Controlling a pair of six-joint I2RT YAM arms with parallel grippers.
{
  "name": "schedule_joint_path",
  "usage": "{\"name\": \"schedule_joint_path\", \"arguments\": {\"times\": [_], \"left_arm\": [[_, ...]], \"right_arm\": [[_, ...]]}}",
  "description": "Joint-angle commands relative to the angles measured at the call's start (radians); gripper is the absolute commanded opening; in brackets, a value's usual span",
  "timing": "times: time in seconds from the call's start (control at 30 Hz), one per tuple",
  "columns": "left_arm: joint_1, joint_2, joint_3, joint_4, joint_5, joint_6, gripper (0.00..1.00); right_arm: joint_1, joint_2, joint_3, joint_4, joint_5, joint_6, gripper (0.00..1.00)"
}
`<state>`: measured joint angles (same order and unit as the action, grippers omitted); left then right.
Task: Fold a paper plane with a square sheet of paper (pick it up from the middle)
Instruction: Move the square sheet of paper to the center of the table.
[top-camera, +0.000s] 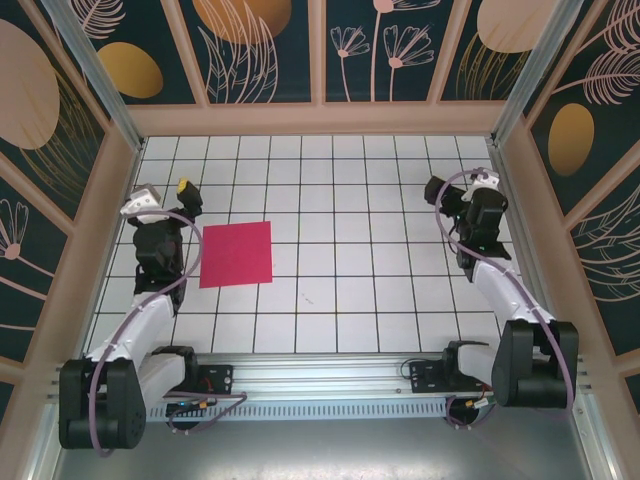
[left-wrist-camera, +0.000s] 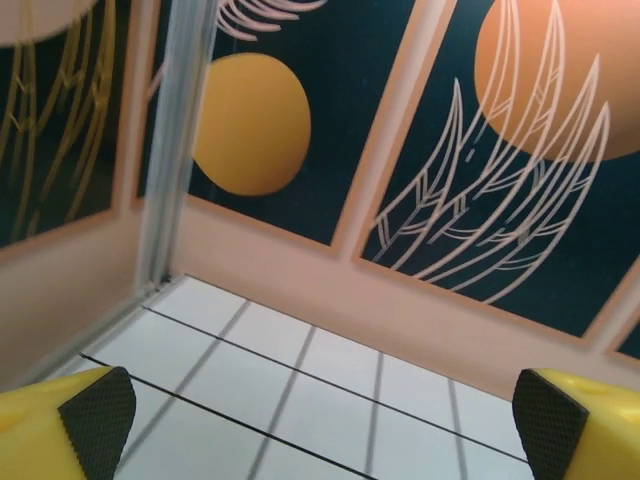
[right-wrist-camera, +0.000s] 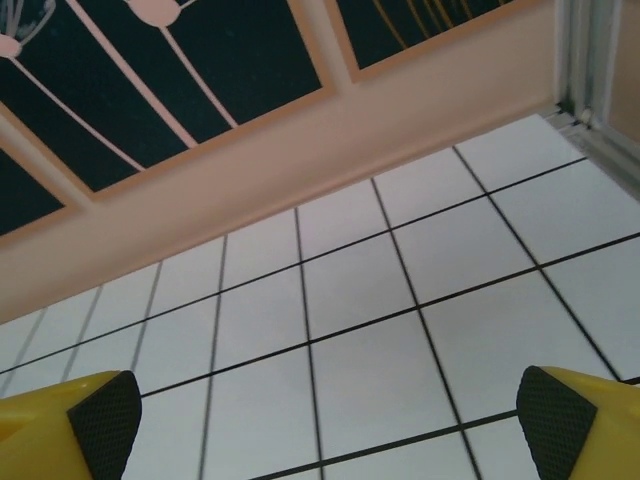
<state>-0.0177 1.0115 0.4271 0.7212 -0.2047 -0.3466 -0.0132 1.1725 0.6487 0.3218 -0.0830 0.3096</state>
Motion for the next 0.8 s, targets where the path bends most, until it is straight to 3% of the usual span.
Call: {"name": "schedule_joint_path", "arguments": {"times": [0.0, 0.07, 0.13, 0.2, 0.27, 0.37, 0.6, 0.77], "left_arm": [[0.005, -0.028, 0.045, -0.309, 0.143, -0.247, 0.99], [0.005, -0.019, -0.002, -0.218, 0.365, -0.297, 0.99], [0.004, 0.036, -0.008, -0.157, 0.522, -0.397, 0.97], [-0.024, 0.122, 0.078, -0.311, 0.61, -0.391, 0.95], [-0.113, 0.2, 0.188, -0.59, 0.484, -0.3, 0.98], [-0.178, 0.287, 0.251, -0.778, 0.374, -0.27, 0.99], [-0.243, 0.396, 0.305, -0.924, 0.22, -0.267, 0.98], [-0.316, 0.499, 0.367, -0.961, 0.19, -0.271, 0.99]], "right_arm": [[0.001, -0.025, 0.001, -0.28, -0.237, 0.14, 0.99], [0.017, -0.066, -0.052, -0.227, -0.349, 0.19, 0.99], [0.048, -0.088, -0.089, -0.198, -0.36, 0.242, 0.99], [0.089, -0.094, -0.098, -0.198, -0.351, 0.266, 0.99], [0.149, -0.09, -0.089, -0.213, -0.312, 0.277, 0.99], [0.226, -0.08, -0.078, -0.222, -0.25, 0.284, 0.99], [0.311, -0.011, -0.055, -0.226, -0.221, 0.3, 0.99], [0.343, 0.025, -0.049, -0.224, -0.203, 0.302, 0.99]]}}
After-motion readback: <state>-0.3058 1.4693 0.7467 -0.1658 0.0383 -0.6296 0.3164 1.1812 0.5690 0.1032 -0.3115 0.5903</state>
